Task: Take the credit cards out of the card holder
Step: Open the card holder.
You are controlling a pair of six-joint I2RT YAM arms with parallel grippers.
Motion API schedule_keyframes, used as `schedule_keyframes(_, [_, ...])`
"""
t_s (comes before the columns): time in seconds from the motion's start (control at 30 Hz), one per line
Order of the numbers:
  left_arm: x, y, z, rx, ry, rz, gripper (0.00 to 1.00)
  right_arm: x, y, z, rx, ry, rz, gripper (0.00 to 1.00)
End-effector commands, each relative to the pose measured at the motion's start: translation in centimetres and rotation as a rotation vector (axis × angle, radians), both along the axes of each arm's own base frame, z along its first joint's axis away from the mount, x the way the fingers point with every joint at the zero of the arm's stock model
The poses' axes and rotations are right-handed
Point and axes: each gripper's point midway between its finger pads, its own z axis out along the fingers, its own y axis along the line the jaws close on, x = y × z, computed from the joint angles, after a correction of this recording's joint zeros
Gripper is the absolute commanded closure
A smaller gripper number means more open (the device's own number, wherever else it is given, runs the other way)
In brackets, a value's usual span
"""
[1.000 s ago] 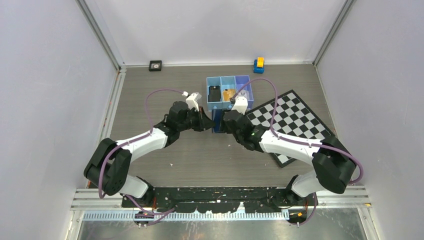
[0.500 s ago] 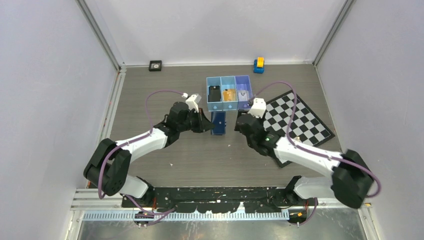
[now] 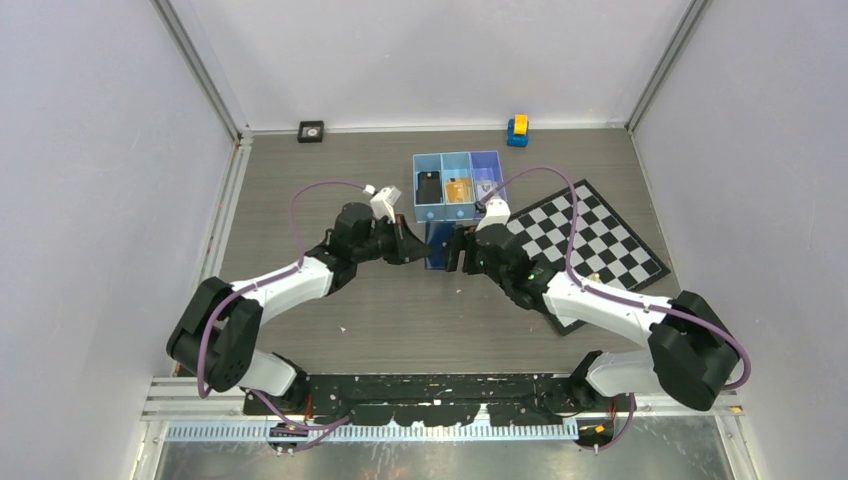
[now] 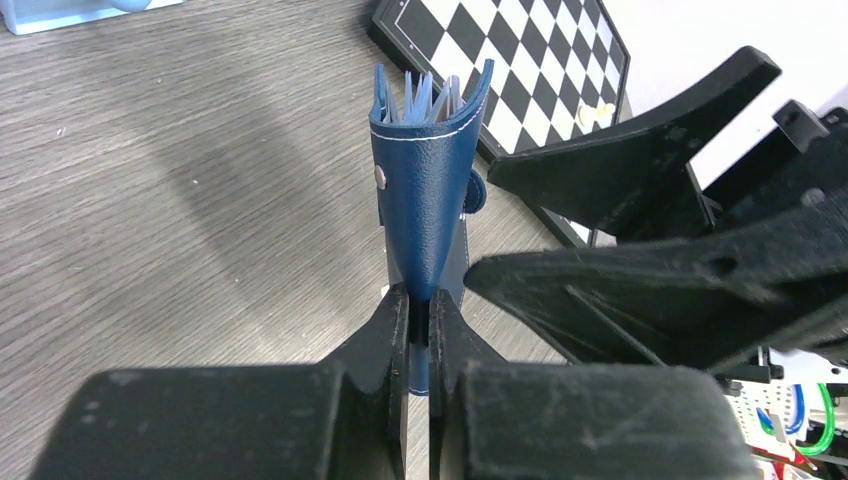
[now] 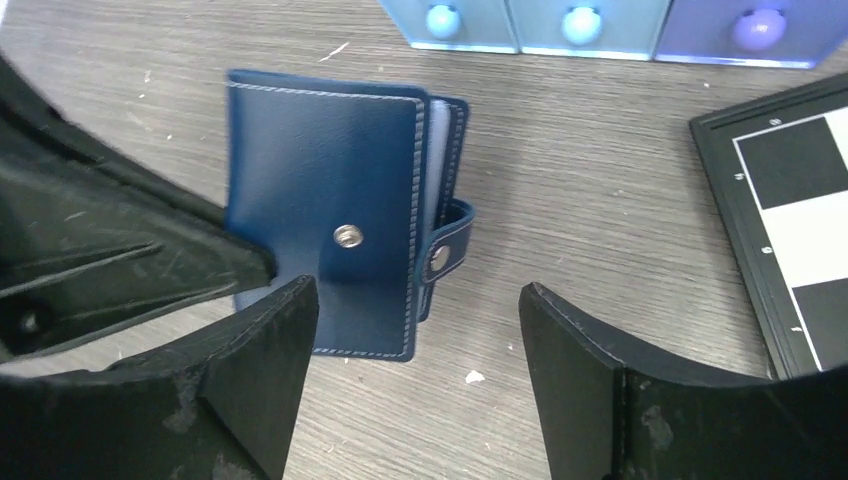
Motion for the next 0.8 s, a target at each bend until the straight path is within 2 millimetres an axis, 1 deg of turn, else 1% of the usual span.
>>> schedule_keyframes(0.0, [0.3, -0.4, 3.5, -0.103, -0.076, -0.020, 1.00, 2.5, -1.7, 1.6, 0.022, 0.004, -0.141, 0.26])
schedule_keyframes(0.07, [0.3, -0.4, 3.6, -0.117, -0.069, -0.023, 1.00, 3.3, -3.0, 0.9, 0.048, 0.047, -0.188, 0.31])
schedule_keyframes(0.17, [0.3, -0.4, 3.7, -0.130, -0.064, -0.027, 1.00, 3.9, -4.1, 0.3, 0.105, 0.096, -0.214, 0.37])
schedule_keyframes(0.23, [0.4, -0.3, 3.7, -0.133, -0.065, -0.026, 1.00, 3.9, -4.0, 0.3, 0.126, 0.105, -0.200, 0.38])
schedule_keyframes(0.4, [0.4, -0.2, 3.8, -0.135, -0.066, -0.022, 1.00, 3.5, -3.0, 0.8, 0.157, 0.098, -0.134, 0.38])
schedule_keyframes(0.5, [0.4, -0.2, 3.9, -0.141, -0.064, -0.025, 1.00, 3.1, -2.2, 1.2, 0.185, 0.093, -0.086, 0.37])
schedule_keyframes(0.57, [0.4, -0.2, 4.0, -0.143, -0.065, -0.025, 1.00, 2.9, -1.6, 1.5, 0.211, 0.085, -0.052, 0.33])
schedule_keyframes(0.67, [0.5, -0.1, 3.9, -0.144, -0.061, -0.022, 1.00, 2.6, -1.5, 2.3, 0.242, 0.057, -0.040, 0.26])
schedule_keyframes(0.77, [0.5, -0.1, 4.0, -0.146, -0.060, -0.023, 1.00, 2.2, -1.8, 3.4, 0.275, 0.008, -0.033, 0.19])
